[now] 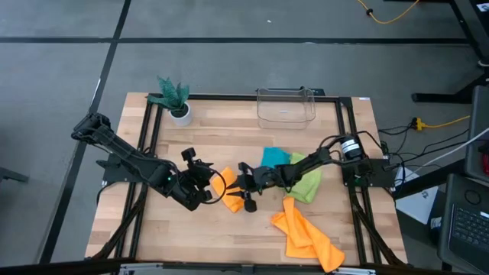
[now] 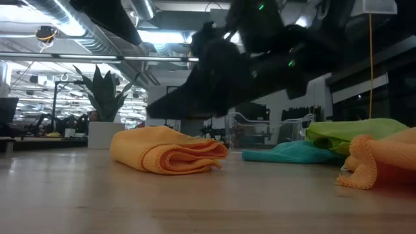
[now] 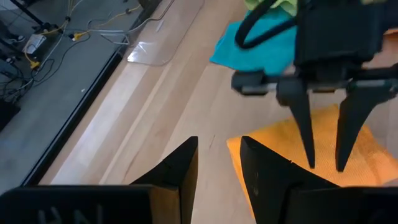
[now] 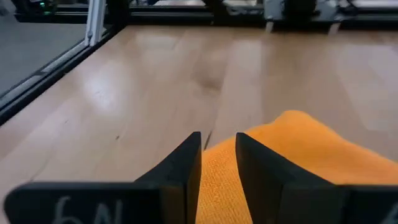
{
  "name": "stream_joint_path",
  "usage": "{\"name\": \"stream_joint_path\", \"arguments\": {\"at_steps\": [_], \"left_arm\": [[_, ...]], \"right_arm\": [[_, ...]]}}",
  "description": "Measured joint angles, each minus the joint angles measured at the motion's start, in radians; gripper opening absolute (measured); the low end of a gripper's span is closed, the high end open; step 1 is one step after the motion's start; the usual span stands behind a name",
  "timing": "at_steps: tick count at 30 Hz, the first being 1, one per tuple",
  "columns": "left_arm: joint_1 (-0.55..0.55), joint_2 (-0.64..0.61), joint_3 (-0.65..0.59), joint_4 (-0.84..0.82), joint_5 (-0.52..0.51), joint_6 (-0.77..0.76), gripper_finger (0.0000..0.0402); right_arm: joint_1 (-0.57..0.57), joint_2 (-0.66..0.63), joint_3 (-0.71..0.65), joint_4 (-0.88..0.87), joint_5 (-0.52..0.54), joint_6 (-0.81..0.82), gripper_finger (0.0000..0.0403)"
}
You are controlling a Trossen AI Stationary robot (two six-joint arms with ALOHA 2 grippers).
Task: Fold microfiber towels
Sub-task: Fold the top orange microfiber towel
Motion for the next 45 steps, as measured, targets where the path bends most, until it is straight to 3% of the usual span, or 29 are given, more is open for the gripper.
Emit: {"name": "stream_joint_path", "arguments": {"at_steps": [6,12,14,20,23,26,29,37,41,43,45], "left_arm": [[0.0,0.0,0.0,0.001,0.0,0.022,0.0112],[0.0,0.0,0.0,0.0,0.001,0.023,0.0112],[0.0,0.0,0.0,0.0,0.001,0.023,0.0112],[0.0,0.0,0.0,0.0,0.001,0.023,0.0112],[0.0,0.0,0.0,0.0,0.001,0.023,0.0112],[0.0,0.0,-0.001,0.001,0.001,0.023,0.0112],[0.0,0.0,-0.001,0.001,0.001,0.022,0.0112],[0.0,0.0,-0.001,0.001,0.001,0.022,0.0112],[0.0,0.0,-0.001,0.001,0.001,0.022,0.0112],[0.0,0.0,-0.001,0.001,0.001,0.022,0.0112],[0.0,0.0,-0.001,0.001,0.001,0.022,0.0112]], "right_arm": [[-0.034,0.127,0.082,-0.004,-0.04,0.034,0.0102],[-0.029,0.207,0.14,0.023,0.108,0.194,0.0102],[-0.008,0.217,0.145,0.022,0.245,0.287,0.0102],[0.106,0.231,0.17,-0.016,0.85,0.521,0.0102],[0.166,0.236,0.213,-0.022,1.042,0.539,0.0102],[0.208,0.251,0.285,-0.01,1.125,0.487,0.0102],[0.232,0.275,0.358,-0.016,1.14,0.385,0.0102],[0.28,0.207,0.441,-0.004,1.21,-0.254,0.0102],[0.299,0.142,0.428,-0.05,1.426,-0.368,0.0102],[0.295,0.113,0.413,-0.107,1.472,-0.394,0.0102],[0.284,0.084,0.396,-0.178,1.45,-0.367,0.0102]]}}
